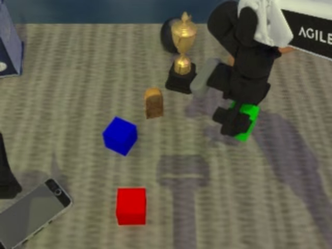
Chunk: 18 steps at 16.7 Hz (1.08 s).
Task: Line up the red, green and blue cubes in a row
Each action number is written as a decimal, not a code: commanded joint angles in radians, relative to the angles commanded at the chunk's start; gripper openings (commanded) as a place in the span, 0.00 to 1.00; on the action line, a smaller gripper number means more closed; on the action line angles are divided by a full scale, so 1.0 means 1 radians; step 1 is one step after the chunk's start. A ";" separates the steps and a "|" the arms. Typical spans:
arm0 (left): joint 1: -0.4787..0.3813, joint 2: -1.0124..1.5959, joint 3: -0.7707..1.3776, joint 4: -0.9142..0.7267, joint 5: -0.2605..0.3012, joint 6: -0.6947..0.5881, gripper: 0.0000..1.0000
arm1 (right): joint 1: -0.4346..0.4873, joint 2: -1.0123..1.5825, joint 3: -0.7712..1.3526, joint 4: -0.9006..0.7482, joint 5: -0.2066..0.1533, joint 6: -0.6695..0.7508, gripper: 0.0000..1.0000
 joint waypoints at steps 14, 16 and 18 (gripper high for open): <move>0.000 0.000 0.000 0.000 0.000 0.000 1.00 | 0.416 -0.143 -0.146 0.006 -0.003 -0.089 0.00; 0.000 0.000 0.000 0.000 0.000 0.000 1.00 | 0.416 -0.138 -0.159 0.024 -0.003 -0.090 0.00; 0.000 0.000 0.000 0.000 0.000 0.000 1.00 | 0.418 -0.124 -0.197 0.077 -0.002 -0.091 0.00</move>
